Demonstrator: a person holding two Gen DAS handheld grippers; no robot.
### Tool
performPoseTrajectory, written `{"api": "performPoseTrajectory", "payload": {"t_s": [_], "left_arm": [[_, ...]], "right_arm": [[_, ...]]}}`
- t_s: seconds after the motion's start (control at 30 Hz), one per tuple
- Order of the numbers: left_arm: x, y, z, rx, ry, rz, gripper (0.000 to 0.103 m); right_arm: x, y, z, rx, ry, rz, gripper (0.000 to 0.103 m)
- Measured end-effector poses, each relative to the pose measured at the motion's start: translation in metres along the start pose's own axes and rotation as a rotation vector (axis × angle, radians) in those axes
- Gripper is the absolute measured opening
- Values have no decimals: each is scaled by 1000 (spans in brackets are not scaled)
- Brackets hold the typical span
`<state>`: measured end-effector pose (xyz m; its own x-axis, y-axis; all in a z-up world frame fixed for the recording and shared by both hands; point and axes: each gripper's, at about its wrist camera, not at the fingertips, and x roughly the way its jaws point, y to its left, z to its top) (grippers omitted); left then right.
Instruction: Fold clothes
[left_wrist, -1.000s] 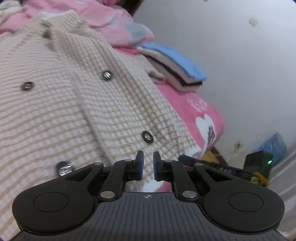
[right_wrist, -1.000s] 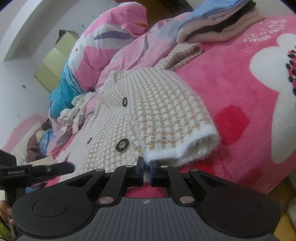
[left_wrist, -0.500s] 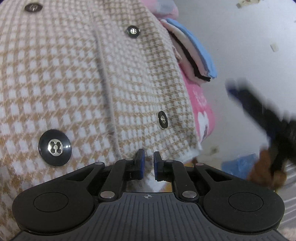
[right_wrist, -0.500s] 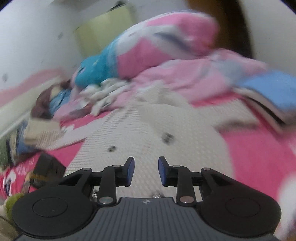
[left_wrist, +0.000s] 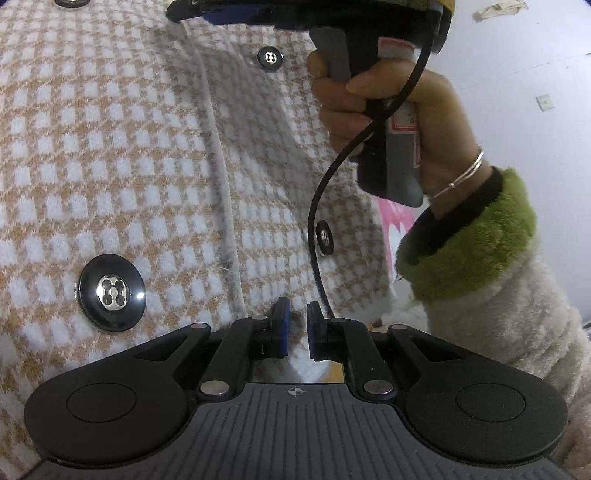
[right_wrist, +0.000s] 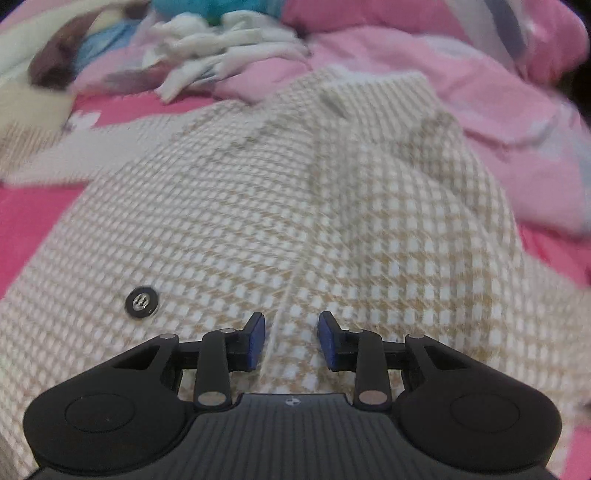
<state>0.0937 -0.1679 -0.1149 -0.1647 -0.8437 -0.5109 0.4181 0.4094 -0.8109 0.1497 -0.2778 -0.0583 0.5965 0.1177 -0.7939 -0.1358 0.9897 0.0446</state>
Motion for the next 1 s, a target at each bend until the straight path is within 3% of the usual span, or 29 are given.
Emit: {"api": "performPoseTrajectory", "payload": {"t_s": [0.03,0.1,0.27,0.43,0.57,0.93,1.0], "left_arm": [[0,1,0,-1,1,-3,10],[-1,1,0,-2,3,-5,10],[-5,2,-4,2,5,0,10],[9,-8,-4,0,2,5,10],[13,-11,-3,-1,1,7,10],[16,-13,-2,5,2,22,11],[18,-13,-1,8,2,26,11]], "right_arm": [[-1,-5,-3,29,-7,14,28],[-1,-8,-7,45,-14,21,12],[-3,0,-10,-2,-13,-7,10],[-6,7,1,-94,23,-21,13],[-9,7,4,-108,24,-52,31],[42,1,65,1,-53,-60,38],[53,0,68,-9,-50,-92,29]]}}
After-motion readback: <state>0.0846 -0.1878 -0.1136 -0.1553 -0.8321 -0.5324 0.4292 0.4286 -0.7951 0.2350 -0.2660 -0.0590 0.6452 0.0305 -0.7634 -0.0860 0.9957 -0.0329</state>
